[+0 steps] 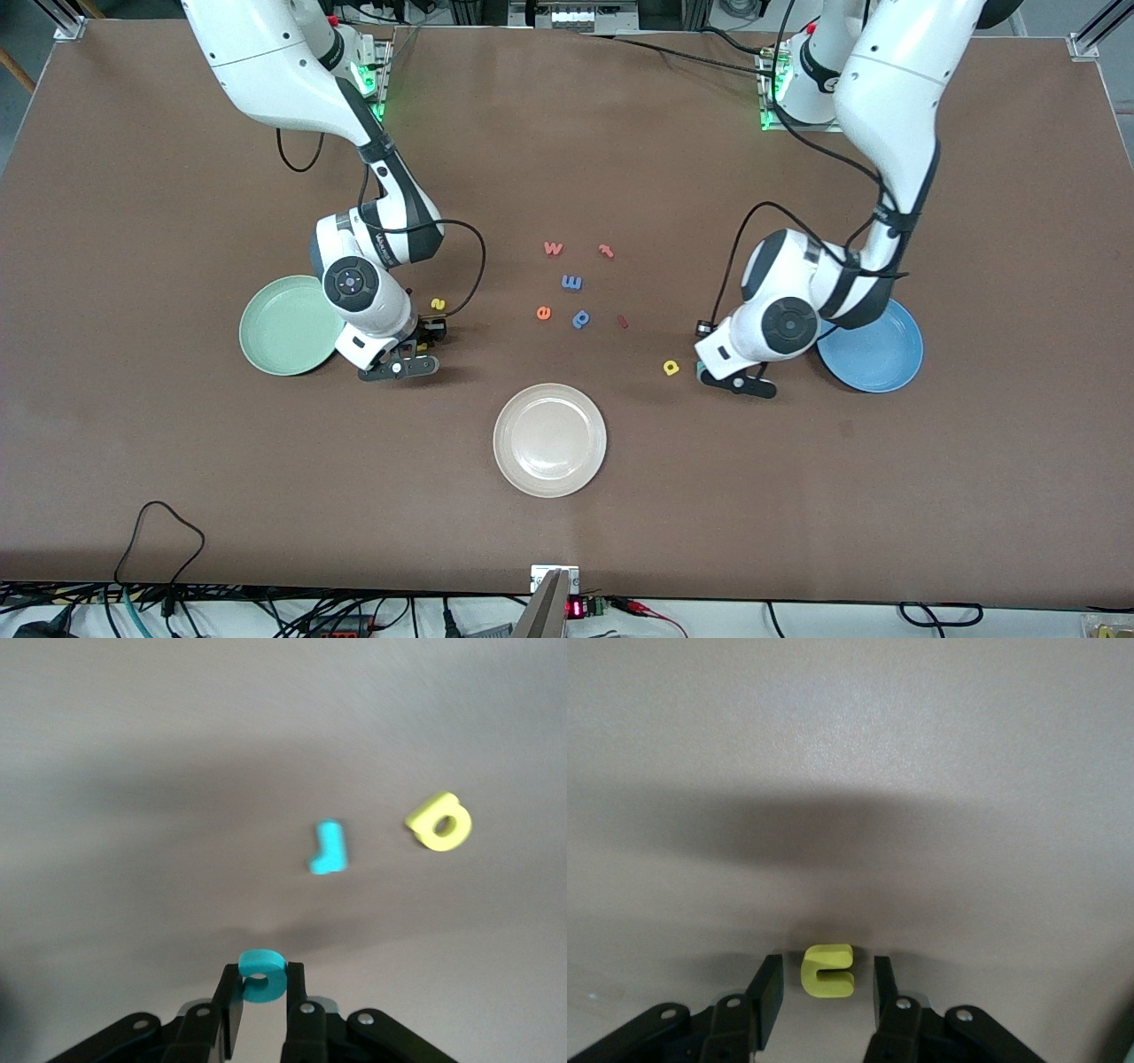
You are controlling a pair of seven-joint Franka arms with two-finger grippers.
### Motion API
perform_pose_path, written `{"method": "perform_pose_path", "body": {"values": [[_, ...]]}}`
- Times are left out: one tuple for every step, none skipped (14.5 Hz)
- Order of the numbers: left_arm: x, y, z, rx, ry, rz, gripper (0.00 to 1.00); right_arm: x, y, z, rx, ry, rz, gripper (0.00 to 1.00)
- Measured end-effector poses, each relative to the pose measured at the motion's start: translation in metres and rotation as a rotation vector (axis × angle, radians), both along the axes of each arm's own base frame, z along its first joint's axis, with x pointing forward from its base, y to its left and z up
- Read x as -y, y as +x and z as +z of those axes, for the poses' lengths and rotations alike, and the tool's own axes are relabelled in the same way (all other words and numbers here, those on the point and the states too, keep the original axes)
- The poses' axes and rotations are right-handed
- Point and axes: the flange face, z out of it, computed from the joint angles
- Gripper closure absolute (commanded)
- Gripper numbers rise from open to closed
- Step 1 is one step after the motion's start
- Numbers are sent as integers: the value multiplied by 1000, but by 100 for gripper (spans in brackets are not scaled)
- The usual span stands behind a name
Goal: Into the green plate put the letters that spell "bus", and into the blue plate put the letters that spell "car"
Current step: 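Carry the teal letter onto the blue plate and open the left gripper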
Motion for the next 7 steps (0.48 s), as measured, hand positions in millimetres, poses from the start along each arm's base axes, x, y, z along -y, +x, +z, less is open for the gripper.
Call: {"method": "perform_pose_path", "body": {"values": [[-24, 8, 15, 10, 3, 16, 88, 0, -1, -3, -4, -2, 0, 51], [-55, 17, 26, 18, 8, 18, 88, 0, -1, -4, -6, -3, 0, 51], [-90, 24, 33, 16, 8, 11, 88, 0, -1, -4, -6, -3, 0, 51], [-123, 28, 35, 9, 10, 6, 88, 0, -1, -4, -6, -3, 0, 52], [-151, 29, 35, -4, 16, 10, 88, 0, -1, -4, -6, -3, 0, 61], [-173, 28, 33, -22, 19, 21, 87, 0, -1, -4, -5, -3, 0, 74], [-188, 26, 29, -35, 21, 28, 86, 0, -1, -4, -5, -3, 0, 84]]}}
